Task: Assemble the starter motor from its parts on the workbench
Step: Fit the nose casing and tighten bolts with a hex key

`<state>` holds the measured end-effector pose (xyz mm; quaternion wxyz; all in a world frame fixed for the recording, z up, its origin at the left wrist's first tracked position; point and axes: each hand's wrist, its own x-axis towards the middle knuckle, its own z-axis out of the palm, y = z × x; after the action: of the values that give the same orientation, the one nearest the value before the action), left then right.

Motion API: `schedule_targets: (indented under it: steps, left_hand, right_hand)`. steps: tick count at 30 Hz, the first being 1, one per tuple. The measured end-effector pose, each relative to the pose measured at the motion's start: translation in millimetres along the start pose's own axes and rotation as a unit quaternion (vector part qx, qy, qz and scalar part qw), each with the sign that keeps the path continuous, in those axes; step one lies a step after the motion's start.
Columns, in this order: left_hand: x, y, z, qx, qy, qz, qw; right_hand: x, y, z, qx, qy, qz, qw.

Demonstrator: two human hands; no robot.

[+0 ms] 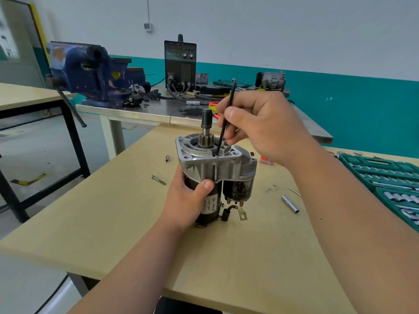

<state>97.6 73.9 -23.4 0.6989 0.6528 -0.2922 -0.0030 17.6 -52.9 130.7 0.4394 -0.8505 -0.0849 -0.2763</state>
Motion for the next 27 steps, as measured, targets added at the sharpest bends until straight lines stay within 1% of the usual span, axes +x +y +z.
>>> schedule_targets:
  steps: [6, 10, 12, 14, 16, 18, 21, 23, 25, 27]
  left_hand:
    - [-0.6, 1.4, -0.4, 0.0, 0.001, -0.002, 1.0]
    - [-0.7, 0.4, -0.4, -0.004, 0.004, -0.002, 1.0]
    - [-0.9, 0.7, -0.1, -0.001, 0.004, -0.001, 1.0]
    - [-0.8, 0.9, 0.2, 0.0, 0.003, 0.0, 1.0]
    - [-0.6, 1.2, 0.1, 0.0, 0.003, 0.002, 1.0]
    - [-0.4, 0.6, -0.4, -0.002, 0.006, 0.002, 1.0]
    - [-0.7, -1.4, -1.7, -0.007, 0.007, -0.004, 1.0]
    - [-0.3, -1.3, -1.7, -0.009, 0.005, -0.004, 1.0]
    - [0.0, 0.3, -1.1, -0.005, 0.004, 0.006, 1.0]
    - [-0.3, 1.9, 0.0, 0.001, 0.001, 0.013, 1.0]
  right_hand:
    - [0.1, -5.4, -1.5, -0.034, -0.022, -0.003, 0.999]
    - [1.6, -8.5, 5.3, -0.11, 0.028, -0.004, 0.994]
    - [2.0, -9.5, 10.5, -0.134, 0.03, -0.007, 0.99]
    - [3.1, -10.2, 13.2, -0.114, -0.001, 0.01, 0.993]
    - [4.8, -9.4, 11.6, -0.043, -0.038, 0.044, 0.997]
    - [5.6, -8.5, 6.4, 0.005, -0.073, 0.067, 0.995]
    - [5.3, -6.4, -0.8, 0.032, -0.105, 0.083, 0.991]
    - [4.8, -7.0, 0.7, -0.002, -0.086, 0.069, 0.994]
    - [4.3, -7.1, 7.8, -0.072, -0.044, 0.044, 0.995]
    - [4.2, -4.8, 14.5, -0.133, 0.006, 0.039, 0.99]
